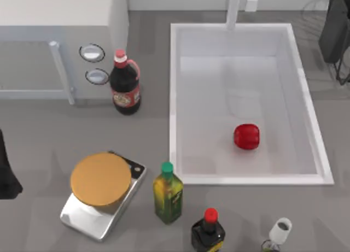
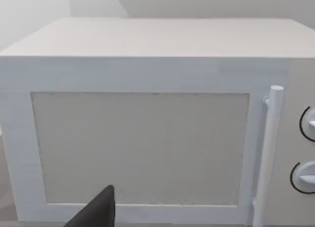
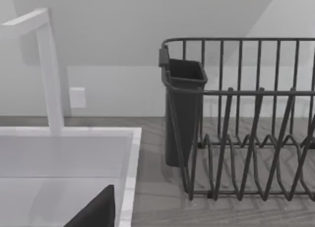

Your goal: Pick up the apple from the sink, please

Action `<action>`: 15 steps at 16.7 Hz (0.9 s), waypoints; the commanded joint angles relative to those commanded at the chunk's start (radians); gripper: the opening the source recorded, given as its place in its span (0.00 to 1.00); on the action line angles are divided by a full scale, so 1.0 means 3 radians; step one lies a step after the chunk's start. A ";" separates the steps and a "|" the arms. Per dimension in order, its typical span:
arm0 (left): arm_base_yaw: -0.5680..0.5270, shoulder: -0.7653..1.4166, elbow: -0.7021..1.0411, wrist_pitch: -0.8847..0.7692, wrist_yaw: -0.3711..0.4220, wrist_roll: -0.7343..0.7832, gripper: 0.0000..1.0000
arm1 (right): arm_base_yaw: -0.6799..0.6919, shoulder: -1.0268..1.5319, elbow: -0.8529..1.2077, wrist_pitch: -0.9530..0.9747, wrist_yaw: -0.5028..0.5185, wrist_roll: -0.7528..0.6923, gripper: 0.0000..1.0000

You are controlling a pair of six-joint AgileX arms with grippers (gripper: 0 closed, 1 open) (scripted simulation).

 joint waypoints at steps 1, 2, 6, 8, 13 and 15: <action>0.0000 0.0000 0.0000 0.0000 0.0000 0.0000 1.00 | 0.0000 0.0000 0.0000 0.0000 0.0000 0.0000 1.00; 0.0000 0.0000 0.0000 0.0000 0.0000 0.0000 1.00 | 0.0000 0.0000 0.0000 0.0000 0.0000 0.0000 1.00; 0.0000 0.0000 0.0000 0.0000 0.0000 0.0000 1.00 | 0.0000 0.0000 0.0000 0.0000 0.0000 0.0000 1.00; 0.0000 0.0000 0.0000 0.0000 0.0000 0.0000 1.00 | 0.0000 0.0000 0.0000 0.0000 0.0000 0.0000 1.00; 0.0000 0.0000 0.0000 0.0000 0.0000 0.0000 1.00 | 0.0056 0.0321 0.0272 -0.0164 0.0001 0.0059 1.00; 0.0000 0.0000 0.0000 0.0000 0.0000 0.0000 1.00 | 0.0117 0.0667 0.0564 -0.0341 0.0002 0.0123 1.00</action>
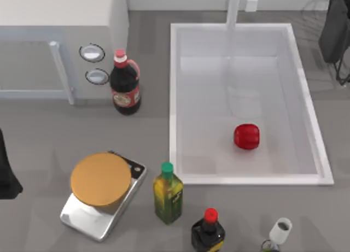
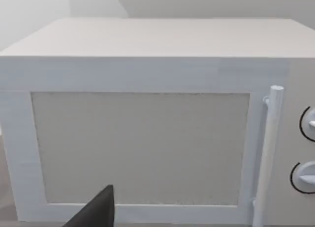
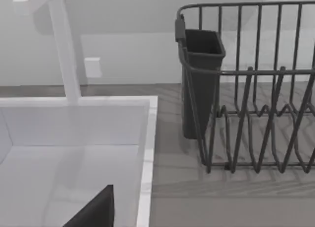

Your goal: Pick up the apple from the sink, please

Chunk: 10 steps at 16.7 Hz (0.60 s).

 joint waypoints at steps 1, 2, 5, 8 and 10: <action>0.0000 0.0000 0.0000 0.0000 0.0000 0.0000 1.00 | 0.0038 0.0214 0.0179 -0.0109 0.0000 0.0040 1.00; 0.0000 0.0000 0.0000 0.0000 0.0000 0.0000 1.00 | 0.0079 0.0449 0.0377 -0.0230 0.0001 0.0083 1.00; 0.0000 0.0000 0.0000 0.0000 0.0000 0.0000 1.00 | 0.0222 0.1264 0.1061 -0.0650 0.0002 0.0234 1.00; 0.0000 0.0000 0.0000 0.0000 0.0000 0.0000 1.00 | 0.0389 0.2206 0.1852 -0.1137 0.0003 0.0410 1.00; 0.0000 0.0000 0.0000 0.0000 0.0000 0.0000 1.00 | 0.0506 0.2871 0.2410 -0.1482 0.0004 0.0534 1.00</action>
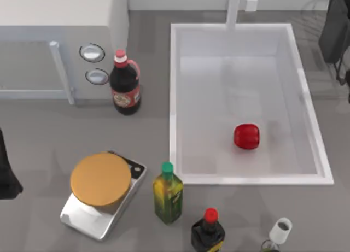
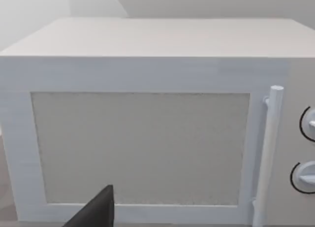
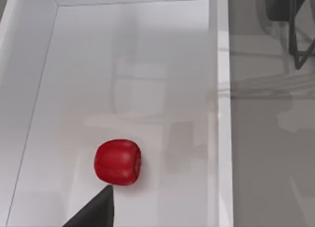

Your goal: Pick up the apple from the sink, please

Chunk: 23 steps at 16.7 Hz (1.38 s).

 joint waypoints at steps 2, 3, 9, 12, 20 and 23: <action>0.0000 0.0000 0.0000 0.0000 0.0000 0.0000 1.00 | 0.0119 0.0675 0.0567 -0.0350 0.0001 0.0126 1.00; 0.0000 0.0000 0.0000 0.0000 0.0000 0.0000 1.00 | 0.0178 0.1011 0.0848 -0.0524 0.0001 0.0188 1.00; 0.0000 0.0000 0.0000 0.0000 0.0000 0.0000 1.00 | 0.0501 0.2855 0.2394 -0.1472 0.0005 0.0527 1.00; 0.0000 0.0000 0.0000 0.0000 0.0000 0.0000 1.00 | 0.0623 0.3561 0.2987 -0.1832 0.0007 0.0655 1.00; 0.0000 0.0000 0.0000 0.0000 0.0000 0.0000 1.00 | 0.0738 0.4226 0.3545 -0.2167 0.0009 0.0773 1.00; 0.0000 0.0000 0.0000 0.0000 0.0000 0.0000 1.00 | 0.0719 0.4222 0.3535 -0.2160 0.0008 0.0770 1.00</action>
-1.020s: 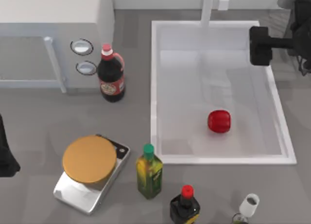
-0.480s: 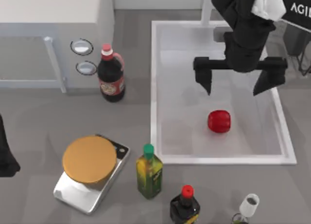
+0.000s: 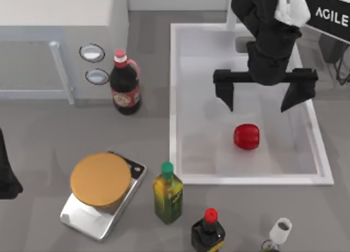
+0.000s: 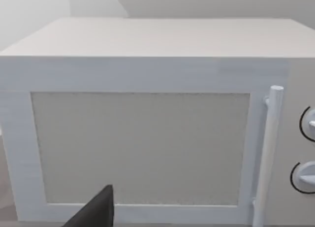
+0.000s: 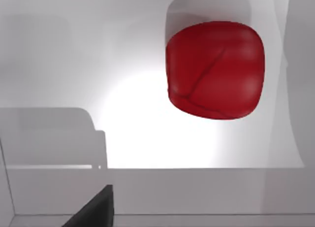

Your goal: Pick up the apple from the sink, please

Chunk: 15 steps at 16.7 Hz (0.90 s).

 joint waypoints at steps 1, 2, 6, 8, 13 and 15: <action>0.0000 0.0000 0.0000 0.0000 0.0000 0.0000 1.00 | 0.0000 0.0005 -0.0005 0.0009 0.0000 0.0000 1.00; 0.0000 0.0000 0.0000 0.0000 0.0000 0.0000 1.00 | 0.0001 0.0029 -0.0029 0.0052 0.0000 0.0000 1.00; 0.0000 0.0000 0.0000 0.0000 0.0000 0.0000 1.00 | 0.0007 0.0270 -0.0253 0.0520 0.0004 0.0004 1.00; 0.0000 0.0000 0.0000 0.0000 0.0000 0.0000 1.00 | 0.0011 0.0437 -0.0403 0.0859 0.0006 0.0007 1.00; 0.0000 0.0000 0.0000 0.0000 0.0000 0.0000 1.00 | 0.0022 0.0770 -0.0691 0.1466 0.0010 0.0015 1.00; 0.0000 0.0000 0.0000 0.0000 0.0000 0.0000 1.00 | 0.0022 0.0787 -0.0705 0.1490 0.0011 0.0015 1.00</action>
